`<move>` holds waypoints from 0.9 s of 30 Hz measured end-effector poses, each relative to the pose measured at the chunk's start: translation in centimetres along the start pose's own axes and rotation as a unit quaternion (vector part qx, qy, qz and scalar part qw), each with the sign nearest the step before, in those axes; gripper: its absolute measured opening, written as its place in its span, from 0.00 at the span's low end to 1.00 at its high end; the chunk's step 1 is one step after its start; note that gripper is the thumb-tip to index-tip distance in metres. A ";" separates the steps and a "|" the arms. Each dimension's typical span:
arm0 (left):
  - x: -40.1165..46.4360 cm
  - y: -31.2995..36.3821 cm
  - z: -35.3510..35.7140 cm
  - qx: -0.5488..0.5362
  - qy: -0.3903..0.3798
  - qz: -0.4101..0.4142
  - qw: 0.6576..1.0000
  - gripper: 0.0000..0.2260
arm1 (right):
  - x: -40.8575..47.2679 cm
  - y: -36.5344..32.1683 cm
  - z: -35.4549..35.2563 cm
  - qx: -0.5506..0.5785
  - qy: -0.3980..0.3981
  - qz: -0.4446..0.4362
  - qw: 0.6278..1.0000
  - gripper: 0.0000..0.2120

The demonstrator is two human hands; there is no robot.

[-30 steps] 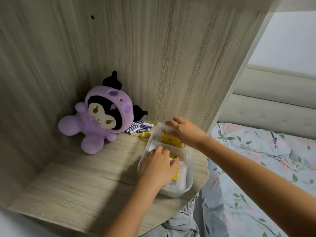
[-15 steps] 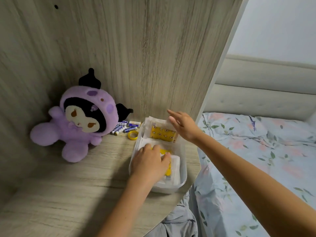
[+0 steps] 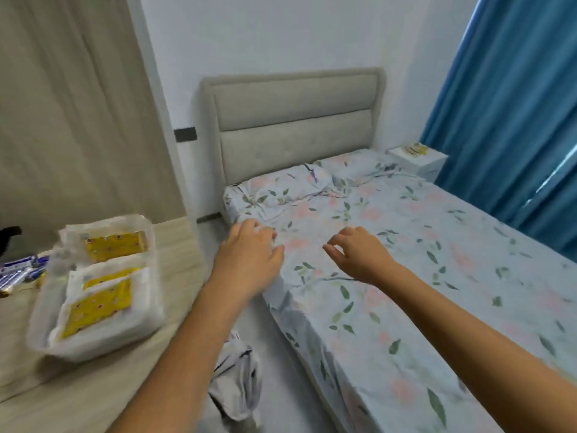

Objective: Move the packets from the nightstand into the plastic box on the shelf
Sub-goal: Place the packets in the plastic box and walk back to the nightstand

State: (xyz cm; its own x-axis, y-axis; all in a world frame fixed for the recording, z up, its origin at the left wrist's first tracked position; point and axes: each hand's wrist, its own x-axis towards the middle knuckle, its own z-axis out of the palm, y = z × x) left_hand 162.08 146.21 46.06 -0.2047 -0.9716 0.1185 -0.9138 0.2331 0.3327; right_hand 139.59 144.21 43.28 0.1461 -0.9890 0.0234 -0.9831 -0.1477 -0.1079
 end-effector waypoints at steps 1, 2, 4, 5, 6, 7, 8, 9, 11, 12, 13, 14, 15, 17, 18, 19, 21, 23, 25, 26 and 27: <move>0.2 2.0 1.3 0.004 -0.018 0.018 1.000 0.19 | -2.2 2.7 -0.1 -0.010 -0.005 0.027 1.000 0.21; 0.2 4.1 2.6 0.011 -0.037 0.035 0.999 0.19 | -4.6 5.3 -0.3 -0.017 -0.012 0.056 0.998 0.21; -0.1 8.3 5.3 0.017 -0.076 0.066 0.995 0.20 | -9.6 10.2 -0.6 -0.027 -0.027 0.113 0.993 0.21; -0.5 10.4 6.6 0.019 -0.095 0.083 0.992 0.20 | -12.2 12.4 -0.7 -0.031 -0.033 0.140 0.989 0.22; -1.1 12.5 7.9 0.022 -0.112 0.101 0.988 0.20 | -14.9 14.5 -0.8 -0.036 -0.035 0.165 0.985 0.22; -1.7 14.6 9.0 0.025 -0.126 0.117 0.985 0.21 | -17.5 16.4 -0.8 -0.040 -0.036 0.187 0.981 0.22; -2.3 16.7 10.1 0.026 -0.138 0.132 0.981 0.21 | -20.2 18.1 -0.9 -0.042 -0.036 0.208 0.976 0.22; -3.1 18.8 11.1 0.022 -0.150 0.148 0.977 0.21 | -22.8 19.7 -0.8 -0.042 -0.037 0.228 0.972 0.22; -4.7 23.1 13.1 0.007 -0.174 0.183 0.968 0.20 | -28.0 22.5 -0.6 -0.032 -0.033 0.263 0.964 0.22; -5.5 25.2 13.9 0.002 -0.183 0.202 0.962 0.20 | -30.4 23.7 -0.5 -0.026 -0.030 0.280 0.959 0.22; -6.2 27.3 14.8 0.001 -0.189 0.223 0.956 0.19 | -32.7 24.8 -0.3 -0.019 -0.028 0.298 0.954 0.22; -7.0 29.3 15.7 0.002 -0.193 0.245 0.950 0.19 | -34.9 25.8 -0.1 -0.013 -0.027 0.317 0.948 0.22; -7.7 31.2 16.5 0.005 -0.199 0.266 0.943 0.19 | -36.9 26.7 0.1 -0.007 -0.028 0.336 0.941 0.23; -9.0 34.8 18.2 0.016 -0.220 0.305 0.926 0.19 | -40.5 28.2 0.5 0.007 -0.031 0.379 0.925 0.23; -9.5 36.4 18.9 0.025 -0.231 0.324 0.917 0.20 | -42.0 28.9 0.7 0.013 -0.034 0.400 0.916 0.23; -9.9 38.0 19.6 0.035 -0.241 0.343 0.907 0.20 | -43.4 29.4 0.9 0.018 -0.035 0.421 0.906 0.23; -10.5 41.0 20.9 0.045 -0.254 0.382 0.887 0.20 | -46.0 30.3 1.0 0.031 -0.028 0.461 0.886 0.23; -10.9 44.2 22.1 0.047 -0.266 0.424 0.864 0.20 | -48.5 31.1 0.9 0.048 -0.008 0.504 0.862 0.22; -11.5 47.3 23.4 0.046 -0.277 0.466 0.839 0.20 | -51.1 31.8 0.9 0.061 0.015 0.551 0.832 0.21; -12.0 48.9 24.1 0.045 -0.279 0.486 0.827 0.20 | -52.4 32.2 1.0 0.066 0.023 0.572 0.817 0.20; -12.6 50.4 24.9 0.043 -0.282 0.504 0.815 0.20 | -53.7 32.4 1.0 0.073 0.030 0.592 0.802 0.20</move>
State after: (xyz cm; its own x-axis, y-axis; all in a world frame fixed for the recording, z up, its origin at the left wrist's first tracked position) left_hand 109.91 169.15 38.04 -0.9734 -0.1575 -0.1664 -0.1977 0.9446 0.2622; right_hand 100.05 192.57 37.51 -0.8899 -0.4361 -0.1336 -0.4056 0.8907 -0.2054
